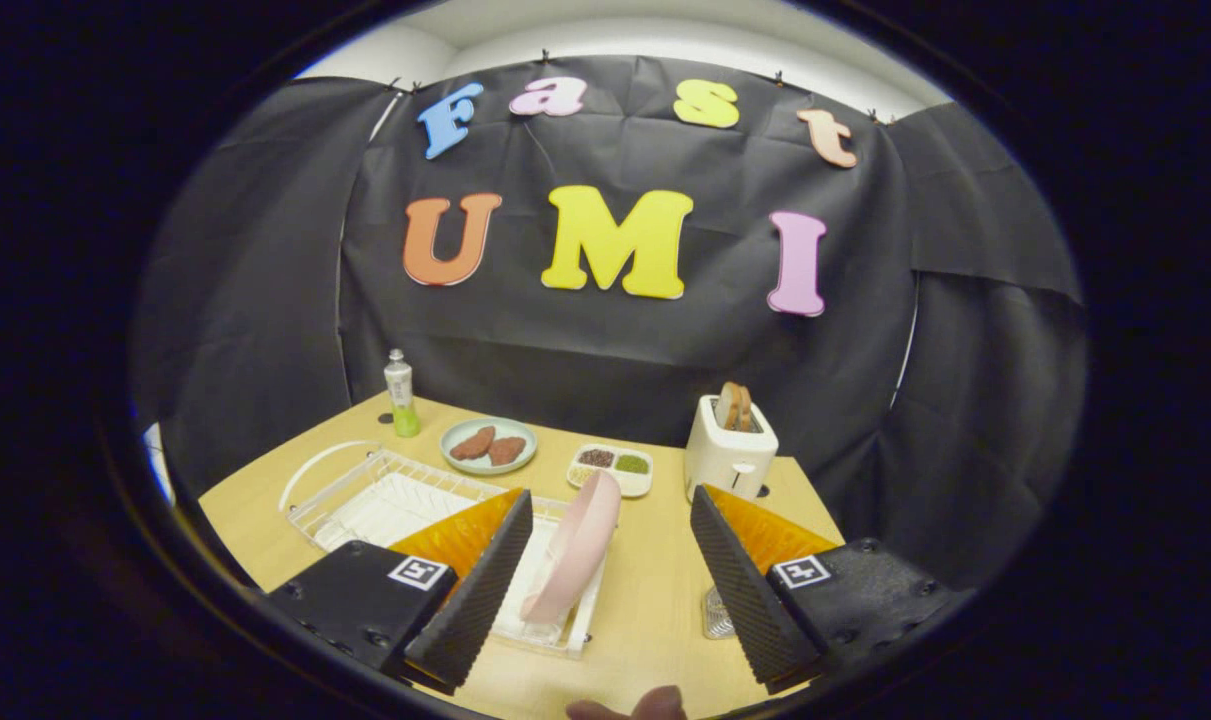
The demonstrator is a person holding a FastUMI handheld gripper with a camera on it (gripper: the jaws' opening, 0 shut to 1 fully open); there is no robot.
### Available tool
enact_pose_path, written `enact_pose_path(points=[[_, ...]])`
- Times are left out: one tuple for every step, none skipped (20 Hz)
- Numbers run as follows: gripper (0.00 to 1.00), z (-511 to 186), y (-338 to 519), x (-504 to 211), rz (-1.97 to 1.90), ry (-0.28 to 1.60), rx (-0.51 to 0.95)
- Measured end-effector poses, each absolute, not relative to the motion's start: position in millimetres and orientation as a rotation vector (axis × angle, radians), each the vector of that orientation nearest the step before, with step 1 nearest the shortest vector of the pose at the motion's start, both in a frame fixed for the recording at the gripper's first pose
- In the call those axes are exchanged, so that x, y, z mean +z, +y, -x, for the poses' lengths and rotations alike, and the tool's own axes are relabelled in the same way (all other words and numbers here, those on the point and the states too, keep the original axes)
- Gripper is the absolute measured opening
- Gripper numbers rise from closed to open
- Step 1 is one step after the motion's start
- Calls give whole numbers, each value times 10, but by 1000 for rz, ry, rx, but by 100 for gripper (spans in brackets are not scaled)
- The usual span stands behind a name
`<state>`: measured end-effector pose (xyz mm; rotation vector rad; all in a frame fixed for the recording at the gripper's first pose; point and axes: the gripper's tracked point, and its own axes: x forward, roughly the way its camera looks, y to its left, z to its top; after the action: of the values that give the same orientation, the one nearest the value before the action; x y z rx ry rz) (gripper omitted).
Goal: Take the plate from the dish rack, then take the spoon from the basket and place it into the plate.
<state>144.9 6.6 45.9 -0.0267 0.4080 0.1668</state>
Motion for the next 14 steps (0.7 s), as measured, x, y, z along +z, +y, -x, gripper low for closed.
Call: enact_pose_path(points=[[100,-1530,106,445,25,435,174],[100,-1601,152,414,10,463,180],[100,-1676,190,382,-9,495,184],[100,-1747,220,322,-28,530,179],[100,-1810,232,253,-48,569,166],[100,-1858,240,167,-52,608,152],[100,-1899,258,96,-52,642,145],[100,-1944,266,35,-62,669,142],[100,-1983,289,-37,-80,699,141],[100,-1991,296,-119,-98,725,145],[100,-2021,306,-190,-111,749,144],[100,-2047,312,-252,-125,774,141],[100,-2077,311,-317,-134,795,134],[100,-2108,314,-358,-144,809,130]])
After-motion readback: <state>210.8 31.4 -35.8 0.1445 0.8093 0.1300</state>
